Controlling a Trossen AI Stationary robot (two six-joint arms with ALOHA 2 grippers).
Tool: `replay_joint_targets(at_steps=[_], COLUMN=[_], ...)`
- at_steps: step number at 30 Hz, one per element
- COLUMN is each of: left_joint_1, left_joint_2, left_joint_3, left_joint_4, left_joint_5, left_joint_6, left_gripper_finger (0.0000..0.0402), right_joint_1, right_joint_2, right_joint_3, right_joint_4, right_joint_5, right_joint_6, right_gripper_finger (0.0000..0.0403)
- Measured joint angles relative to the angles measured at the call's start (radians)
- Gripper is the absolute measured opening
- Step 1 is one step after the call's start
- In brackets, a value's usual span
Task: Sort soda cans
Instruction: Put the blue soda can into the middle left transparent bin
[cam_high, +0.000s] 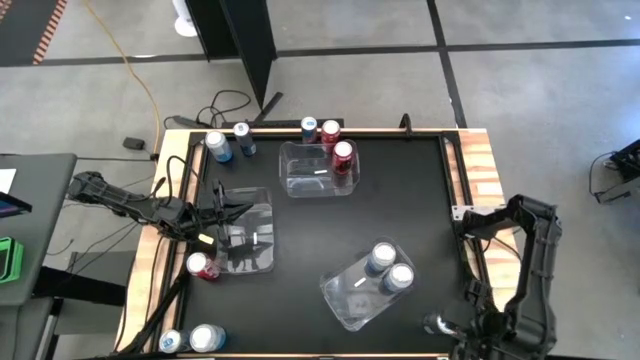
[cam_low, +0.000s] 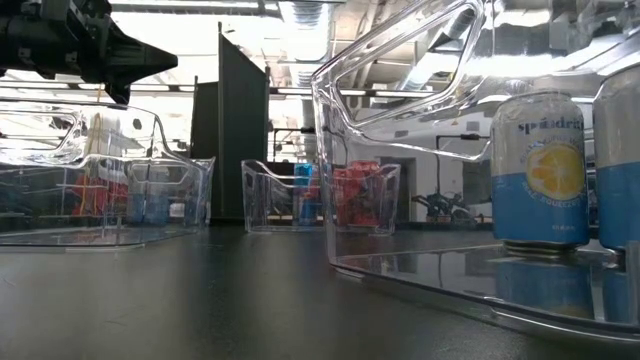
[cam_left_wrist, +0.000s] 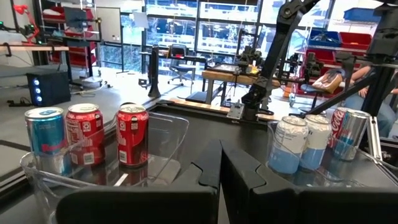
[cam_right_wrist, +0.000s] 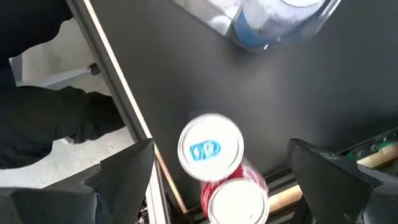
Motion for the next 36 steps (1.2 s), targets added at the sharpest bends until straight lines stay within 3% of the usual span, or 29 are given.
replay_joint_targets(at_steps=[7, 14, 30, 36], left_joint_1=[0.0, 0.0, 0.0, 0.0], left_joint_2=[0.0, 0.0, 0.0, 0.0], left_joint_3=[0.0, 0.0, 0.0, 0.0], left_joint_4=[0.0, 0.0, 0.0, 0.0], left_joint_5=[0.0, 0.0, 0.0, 0.0], left_joint_6=[0.0, 0.006, 0.057, 0.058], left_gripper_finger=[0.0, 0.0, 0.0, 0.0], right_joint_1=[-0.064, -0.045, 0.051, 0.052], right_joint_2=[0.0, 0.0, 0.001, 0.014], right_joint_3=[0.0, -0.016, -0.081, -0.08], right_joint_4=[0.015, 0.035, 0.026, 0.015], right_joint_5=[-0.101, -0.103, -0.102, -0.076], right_joint_6=[-0.063, -0.052, 0.151, 0.133], right_gripper_finger=[0.0383, 0.0387, 0.0388, 0.0388])
